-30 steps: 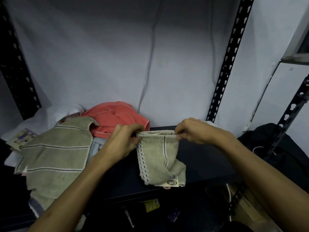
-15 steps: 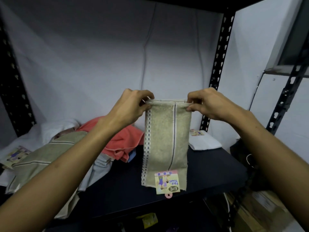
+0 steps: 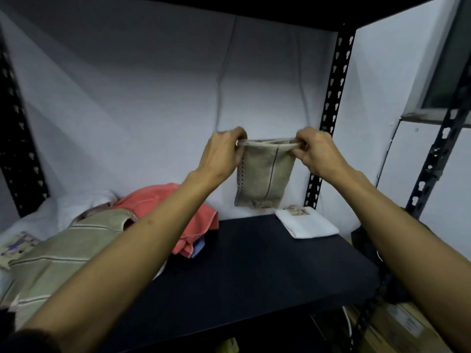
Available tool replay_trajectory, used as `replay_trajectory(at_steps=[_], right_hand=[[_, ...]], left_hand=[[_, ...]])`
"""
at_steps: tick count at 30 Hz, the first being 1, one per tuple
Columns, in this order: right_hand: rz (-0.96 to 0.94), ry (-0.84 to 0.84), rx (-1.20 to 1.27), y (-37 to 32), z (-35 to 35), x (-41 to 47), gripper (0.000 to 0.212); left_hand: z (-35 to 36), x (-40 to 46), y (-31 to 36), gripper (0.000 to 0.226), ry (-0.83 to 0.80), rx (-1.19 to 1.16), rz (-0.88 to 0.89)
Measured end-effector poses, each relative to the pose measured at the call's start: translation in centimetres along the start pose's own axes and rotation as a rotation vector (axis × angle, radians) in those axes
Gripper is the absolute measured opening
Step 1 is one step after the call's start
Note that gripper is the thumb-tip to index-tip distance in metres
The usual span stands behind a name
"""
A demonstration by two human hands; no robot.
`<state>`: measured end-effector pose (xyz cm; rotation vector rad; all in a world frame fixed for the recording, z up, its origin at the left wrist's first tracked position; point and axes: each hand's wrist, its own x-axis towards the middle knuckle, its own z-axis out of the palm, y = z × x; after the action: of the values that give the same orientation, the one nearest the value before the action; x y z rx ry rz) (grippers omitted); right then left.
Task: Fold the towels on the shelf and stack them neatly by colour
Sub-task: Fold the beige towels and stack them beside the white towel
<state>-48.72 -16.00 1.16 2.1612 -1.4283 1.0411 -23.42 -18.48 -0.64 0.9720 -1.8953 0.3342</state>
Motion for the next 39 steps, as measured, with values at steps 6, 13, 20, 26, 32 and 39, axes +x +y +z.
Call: replay_trajectory(at_steps=[6,13,20,26,32,39], right_hand=[[-0.071,-0.315,0.188,-0.5,6.8,-16.2,0.011],[-0.143,-0.436,0.348,-5.5,11.2,-27.2,0.013],[-0.017,-0.532,0.586,-8.4,9.9,-26.9,0.011],[0.331,-0.278,0.552,-5.4,12.1,-21.5,0.006],[0.346,-0.57,0.175,-3.8,16.5,-20.4,0.037],[0.184,-0.591,-0.105,-3.9,13.3,-21.9,0.036]], left_hand=[[2.9,-17.3,-0.8,0.014,-0.255,-0.184,-0.137],[1.1,-29.5,-1.1,0.026,-0.458,-0.295,-0.421],[-1.8,-28.2,-2.3,0.025,-0.677,-0.182,-0.406],[0.6,-25.4,2.1,0.029,-0.482,-0.255,-0.461],[7.7,-23.7,2.7,0.047,-0.671,-0.163,-0.464],[6.2,-25.3,0.5,0.106,-1.044,-0.142,-0.275]])
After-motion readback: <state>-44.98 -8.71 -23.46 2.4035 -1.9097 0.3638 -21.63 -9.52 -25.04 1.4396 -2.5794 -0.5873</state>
